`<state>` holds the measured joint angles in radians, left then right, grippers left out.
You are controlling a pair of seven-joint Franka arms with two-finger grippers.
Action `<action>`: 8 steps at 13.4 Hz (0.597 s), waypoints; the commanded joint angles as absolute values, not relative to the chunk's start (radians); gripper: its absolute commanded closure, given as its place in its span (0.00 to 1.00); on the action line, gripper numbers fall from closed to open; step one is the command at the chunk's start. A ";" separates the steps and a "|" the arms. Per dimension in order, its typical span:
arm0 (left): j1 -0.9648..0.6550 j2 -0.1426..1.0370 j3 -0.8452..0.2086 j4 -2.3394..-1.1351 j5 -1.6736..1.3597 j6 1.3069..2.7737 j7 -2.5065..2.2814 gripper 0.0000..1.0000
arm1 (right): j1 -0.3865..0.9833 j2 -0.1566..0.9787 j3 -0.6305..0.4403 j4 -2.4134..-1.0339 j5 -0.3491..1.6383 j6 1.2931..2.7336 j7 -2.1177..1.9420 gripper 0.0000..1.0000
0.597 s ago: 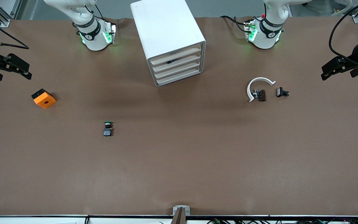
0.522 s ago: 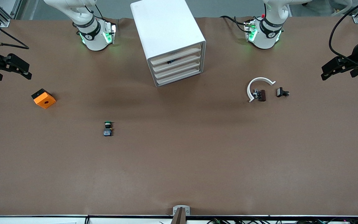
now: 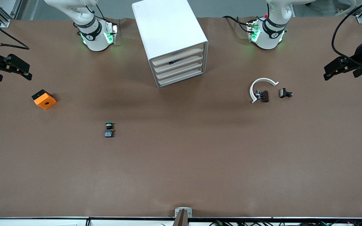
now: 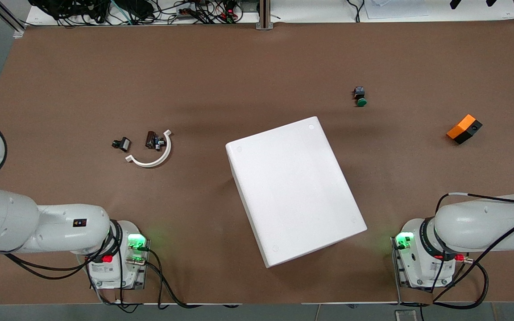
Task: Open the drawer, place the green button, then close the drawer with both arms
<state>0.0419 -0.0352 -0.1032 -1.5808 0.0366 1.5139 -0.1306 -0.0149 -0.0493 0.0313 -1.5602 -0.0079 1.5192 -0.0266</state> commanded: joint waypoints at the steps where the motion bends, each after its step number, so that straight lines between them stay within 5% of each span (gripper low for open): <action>1: 0.040 -0.020 -0.107 -1.563 0.023 1.497 -0.106 0.00 | 0.046 -0.046 0.028 -1.557 -0.015 1.543 -0.023 0.00; 8: 0.032 -0.003 -0.120 -1.563 0.029 1.497 -0.110 0.00 | 0.069 -0.028 0.026 -1.559 -0.009 1.565 -0.021 0.00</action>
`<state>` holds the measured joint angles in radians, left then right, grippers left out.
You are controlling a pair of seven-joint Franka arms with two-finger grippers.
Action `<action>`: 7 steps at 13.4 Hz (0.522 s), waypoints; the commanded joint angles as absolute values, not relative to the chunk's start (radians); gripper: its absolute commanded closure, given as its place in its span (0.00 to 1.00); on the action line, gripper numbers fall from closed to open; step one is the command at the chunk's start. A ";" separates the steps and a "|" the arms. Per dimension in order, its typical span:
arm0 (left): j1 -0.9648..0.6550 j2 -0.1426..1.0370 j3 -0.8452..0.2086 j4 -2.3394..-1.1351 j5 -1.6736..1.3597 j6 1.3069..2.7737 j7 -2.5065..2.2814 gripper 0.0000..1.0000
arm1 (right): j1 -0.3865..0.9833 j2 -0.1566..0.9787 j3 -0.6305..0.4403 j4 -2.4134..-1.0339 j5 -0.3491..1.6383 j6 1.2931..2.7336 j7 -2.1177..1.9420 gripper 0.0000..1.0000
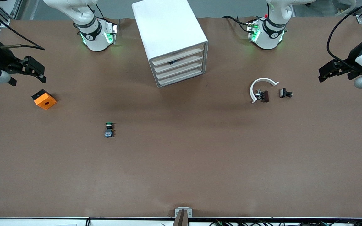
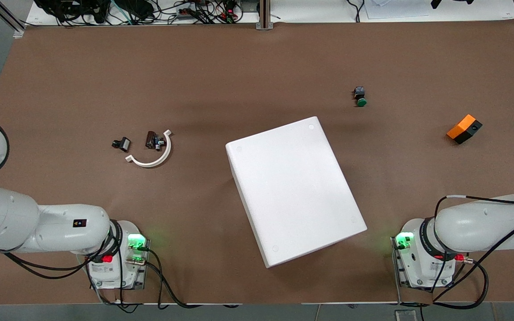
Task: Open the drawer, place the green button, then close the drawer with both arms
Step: 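Reach the right gripper to the button while the left gripper approaches the cabinet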
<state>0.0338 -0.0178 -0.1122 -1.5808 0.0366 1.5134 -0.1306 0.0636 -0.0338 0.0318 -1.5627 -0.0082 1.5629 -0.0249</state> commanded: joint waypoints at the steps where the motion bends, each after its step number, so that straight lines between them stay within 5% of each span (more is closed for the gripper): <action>1: 0.032 -0.002 -0.126 -1.563 0.029 1.497 -0.109 0.00 | 0.068 -0.028 0.026 -1.559 -0.009 1.566 -0.021 0.00; 7: -0.003 0.128 -0.201 -1.527 0.025 1.522 -0.184 0.00 | 0.103 0.067 0.028 -1.557 0.002 1.571 -0.021 0.00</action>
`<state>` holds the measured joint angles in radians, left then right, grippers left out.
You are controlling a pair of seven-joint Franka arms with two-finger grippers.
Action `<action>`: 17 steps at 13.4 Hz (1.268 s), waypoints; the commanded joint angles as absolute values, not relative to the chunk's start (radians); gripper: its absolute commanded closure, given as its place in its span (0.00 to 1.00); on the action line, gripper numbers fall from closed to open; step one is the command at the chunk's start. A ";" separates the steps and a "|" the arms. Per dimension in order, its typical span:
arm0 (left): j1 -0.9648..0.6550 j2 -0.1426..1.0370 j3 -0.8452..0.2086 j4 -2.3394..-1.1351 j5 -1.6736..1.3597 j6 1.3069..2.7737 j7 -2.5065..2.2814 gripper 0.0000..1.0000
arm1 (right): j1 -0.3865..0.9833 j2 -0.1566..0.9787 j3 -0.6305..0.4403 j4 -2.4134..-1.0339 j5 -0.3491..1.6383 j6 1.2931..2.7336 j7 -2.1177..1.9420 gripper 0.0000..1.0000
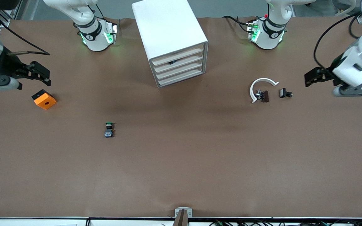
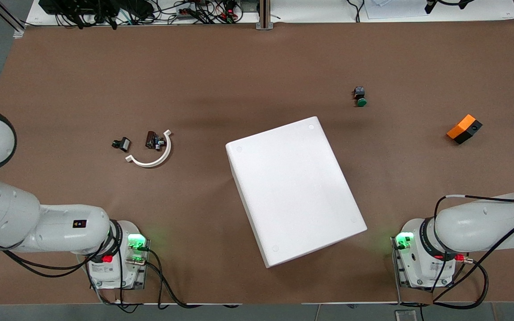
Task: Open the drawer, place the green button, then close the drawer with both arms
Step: 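Reach the right gripper to the button while the left gripper approaches the cabinet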
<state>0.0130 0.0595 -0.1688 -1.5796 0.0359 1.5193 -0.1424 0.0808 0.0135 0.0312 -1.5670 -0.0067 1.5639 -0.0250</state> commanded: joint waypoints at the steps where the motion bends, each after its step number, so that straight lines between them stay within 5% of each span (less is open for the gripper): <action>1: -0.015 0.164 -0.207 -1.504 0.025 1.523 -0.252 0.00 | 0.126 0.102 0.026 -1.559 -0.002 1.588 -0.021 0.00; 5: -0.101 0.280 -0.207 -1.453 0.028 1.531 -0.417 0.00 | 0.163 0.208 0.026 -1.592 -0.005 1.701 -0.005 0.00; 13: -0.199 0.437 -0.207 -1.404 0.023 1.588 -0.717 0.00 | 0.193 0.394 0.028 -1.856 0.003 2.248 0.009 0.00; 17: -0.282 0.505 -0.207 -1.388 0.021 1.588 -1.003 0.00 | 0.212 0.488 0.028 -1.862 0.003 2.348 0.035 0.00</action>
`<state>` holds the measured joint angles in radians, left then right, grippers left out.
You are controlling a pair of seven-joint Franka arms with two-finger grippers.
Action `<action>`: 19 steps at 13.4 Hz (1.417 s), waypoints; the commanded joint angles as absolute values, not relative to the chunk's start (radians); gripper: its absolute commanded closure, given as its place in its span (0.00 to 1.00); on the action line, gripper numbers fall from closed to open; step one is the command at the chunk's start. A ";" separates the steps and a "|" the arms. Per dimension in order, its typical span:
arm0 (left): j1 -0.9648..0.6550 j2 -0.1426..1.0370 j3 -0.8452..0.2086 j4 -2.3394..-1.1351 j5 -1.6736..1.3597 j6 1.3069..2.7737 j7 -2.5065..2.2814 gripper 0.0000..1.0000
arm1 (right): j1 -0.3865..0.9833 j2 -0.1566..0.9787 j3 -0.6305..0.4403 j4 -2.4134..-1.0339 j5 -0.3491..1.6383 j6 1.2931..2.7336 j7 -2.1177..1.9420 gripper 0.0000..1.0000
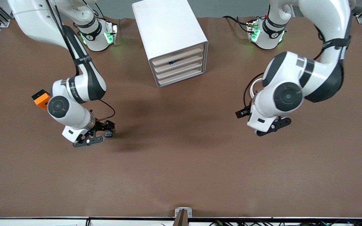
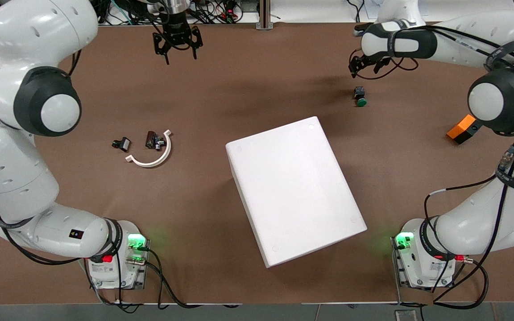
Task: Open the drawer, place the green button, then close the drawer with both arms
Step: 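Reach the right gripper to the button while the left gripper approaches the cabinet, then grasp the button with the right gripper while the left gripper hooks the drawer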
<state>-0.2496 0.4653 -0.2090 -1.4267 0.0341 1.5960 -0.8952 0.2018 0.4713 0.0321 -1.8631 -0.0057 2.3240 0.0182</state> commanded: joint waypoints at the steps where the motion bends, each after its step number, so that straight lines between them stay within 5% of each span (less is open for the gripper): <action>1: -0.302 0.521 -0.207 -1.388 0.020 1.588 -1.059 0.00 | 0.212 0.511 0.028 -1.862 0.003 2.370 0.035 0.00; 16: -0.420 0.732 -0.207 -1.376 -0.285 1.667 -1.905 0.00 | 0.189 0.597 0.028 -1.870 0.003 2.395 0.037 0.00; 19: -0.428 0.753 -0.207 -1.376 -0.310 1.667 -1.985 0.00 | 0.187 0.601 0.028 -1.870 0.003 2.395 0.037 0.41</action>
<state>-0.4220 0.7298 -0.2095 -1.4020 -0.2813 1.6693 -1.9347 0.1985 0.5977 0.0200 -1.8692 -0.0054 2.3903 0.0290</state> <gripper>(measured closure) 0.000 0.216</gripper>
